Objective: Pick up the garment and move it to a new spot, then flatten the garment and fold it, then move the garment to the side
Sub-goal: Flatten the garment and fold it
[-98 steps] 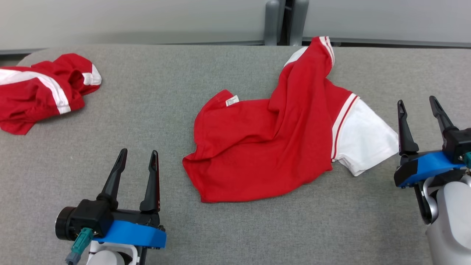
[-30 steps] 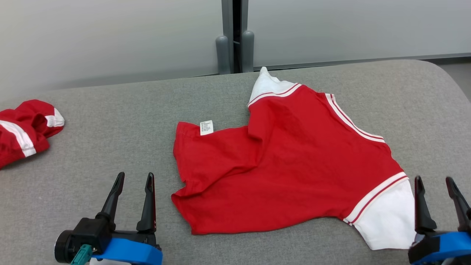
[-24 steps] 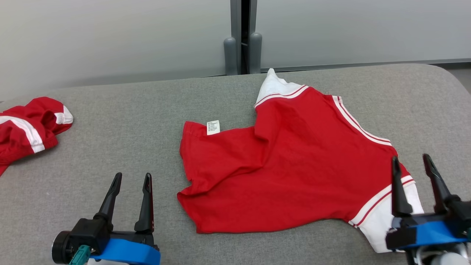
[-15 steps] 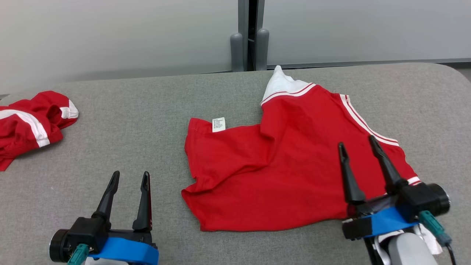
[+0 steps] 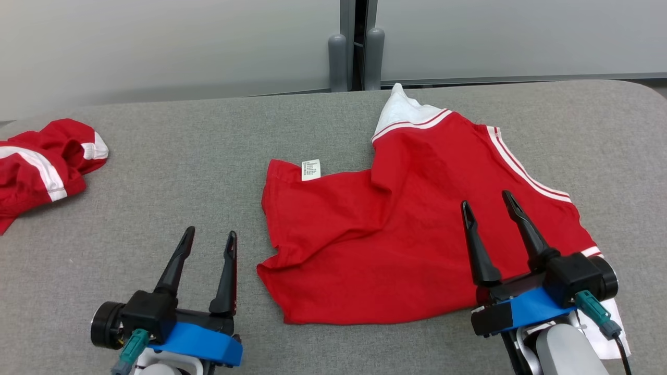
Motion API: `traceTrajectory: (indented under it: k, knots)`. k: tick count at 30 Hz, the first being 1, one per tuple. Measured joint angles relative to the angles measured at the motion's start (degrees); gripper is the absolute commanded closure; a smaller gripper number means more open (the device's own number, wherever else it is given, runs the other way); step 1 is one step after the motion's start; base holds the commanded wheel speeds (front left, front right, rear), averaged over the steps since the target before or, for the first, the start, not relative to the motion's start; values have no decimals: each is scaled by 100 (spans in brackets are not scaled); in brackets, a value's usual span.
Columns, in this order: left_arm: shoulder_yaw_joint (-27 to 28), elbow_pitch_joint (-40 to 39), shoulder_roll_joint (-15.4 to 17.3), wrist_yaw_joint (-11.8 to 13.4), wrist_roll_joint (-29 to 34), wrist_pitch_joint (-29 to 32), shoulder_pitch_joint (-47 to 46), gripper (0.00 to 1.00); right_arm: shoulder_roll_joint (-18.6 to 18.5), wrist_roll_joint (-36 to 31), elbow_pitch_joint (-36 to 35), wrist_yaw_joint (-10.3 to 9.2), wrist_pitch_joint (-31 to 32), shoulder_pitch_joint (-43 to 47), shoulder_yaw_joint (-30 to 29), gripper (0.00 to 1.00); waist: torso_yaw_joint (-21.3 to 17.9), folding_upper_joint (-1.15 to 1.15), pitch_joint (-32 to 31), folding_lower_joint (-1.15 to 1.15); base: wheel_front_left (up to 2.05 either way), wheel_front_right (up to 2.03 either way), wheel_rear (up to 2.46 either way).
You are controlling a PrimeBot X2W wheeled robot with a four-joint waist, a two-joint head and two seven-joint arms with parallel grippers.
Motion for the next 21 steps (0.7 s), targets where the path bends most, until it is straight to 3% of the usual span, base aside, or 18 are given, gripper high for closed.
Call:
traceTrajectory:
  k: [9, 21]
  knots:
    - [-538, 657, 4, -190, 252, 0, -366, 0, -10, -2, 13, 0, 0, -28, -16, 0, -132, 0, 92, 0, 0, 0, 0]
    - [-1080, 1946, 256, -245, 350, 1, -808, 0, -4, -36, 80, 0, 0, -36, -71, 0, -327, 0, 201, 1, 0, 0, 0]
